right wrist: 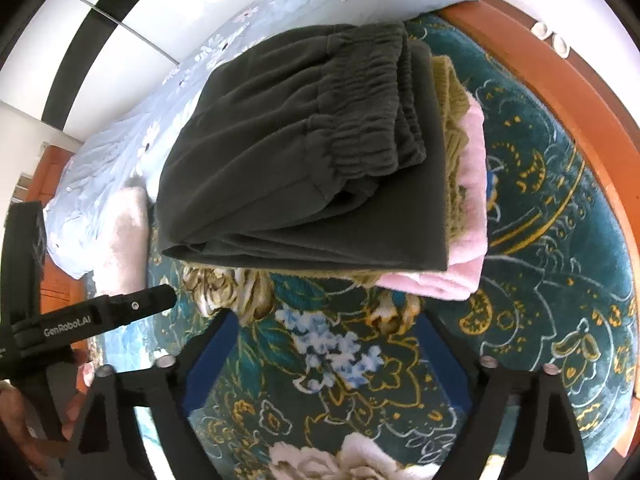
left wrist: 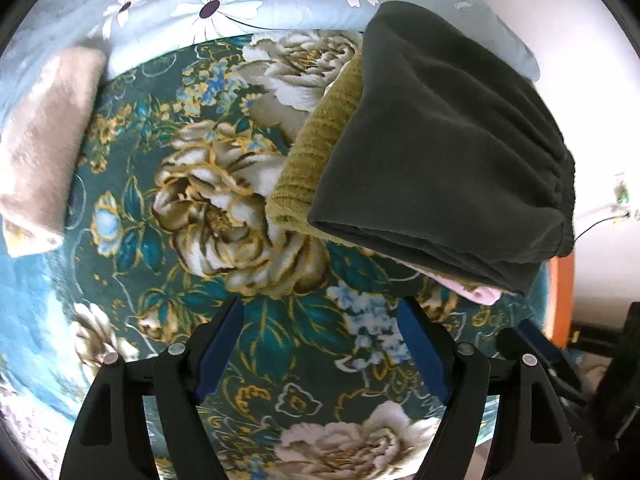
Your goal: Fold clothes
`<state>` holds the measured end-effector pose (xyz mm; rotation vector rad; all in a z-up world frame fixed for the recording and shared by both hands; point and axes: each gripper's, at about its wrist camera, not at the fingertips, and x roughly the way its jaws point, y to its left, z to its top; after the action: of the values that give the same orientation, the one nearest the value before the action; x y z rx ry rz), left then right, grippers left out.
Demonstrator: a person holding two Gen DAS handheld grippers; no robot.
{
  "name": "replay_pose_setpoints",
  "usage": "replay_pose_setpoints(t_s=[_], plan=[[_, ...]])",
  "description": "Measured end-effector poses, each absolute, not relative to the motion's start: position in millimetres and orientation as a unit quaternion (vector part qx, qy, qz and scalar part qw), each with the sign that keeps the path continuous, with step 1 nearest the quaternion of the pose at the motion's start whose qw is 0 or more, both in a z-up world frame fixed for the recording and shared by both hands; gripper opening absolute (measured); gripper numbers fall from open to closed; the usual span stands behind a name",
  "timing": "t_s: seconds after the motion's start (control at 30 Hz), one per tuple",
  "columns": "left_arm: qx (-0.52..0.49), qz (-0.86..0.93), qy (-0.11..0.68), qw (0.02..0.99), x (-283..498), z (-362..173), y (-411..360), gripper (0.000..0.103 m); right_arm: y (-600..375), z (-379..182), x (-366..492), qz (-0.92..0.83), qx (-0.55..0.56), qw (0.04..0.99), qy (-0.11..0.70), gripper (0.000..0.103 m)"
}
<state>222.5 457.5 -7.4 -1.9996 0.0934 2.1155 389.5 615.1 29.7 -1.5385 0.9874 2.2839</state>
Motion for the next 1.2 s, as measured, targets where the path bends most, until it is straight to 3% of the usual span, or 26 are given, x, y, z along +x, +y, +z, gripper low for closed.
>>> replay_pose_setpoints(t_s=[0.07, 0.4, 0.7, 1.2], plan=[[-0.68, 0.724, 0.04, 0.113, 222, -7, 461, 0.079, 616, 30, 388, 0.782, -0.52, 0.111, 0.326, 0.103], [-0.667, 0.734, 0.103, 0.078, 223, -11, 478, 0.08, 624, 27, 385, 0.797, -0.507, 0.124, 0.304, 0.103], [-0.607, 0.785, 0.095, 0.077, 225, -7, 477, 0.081, 630, 20, 385, 0.808, -0.493, 0.13, 0.297, 0.103], [-0.624, 0.764, 0.129, 0.101, 217, -37, 497, 0.081, 629, 8, 379, 0.817, -0.493, 0.142, 0.264, 0.103]])
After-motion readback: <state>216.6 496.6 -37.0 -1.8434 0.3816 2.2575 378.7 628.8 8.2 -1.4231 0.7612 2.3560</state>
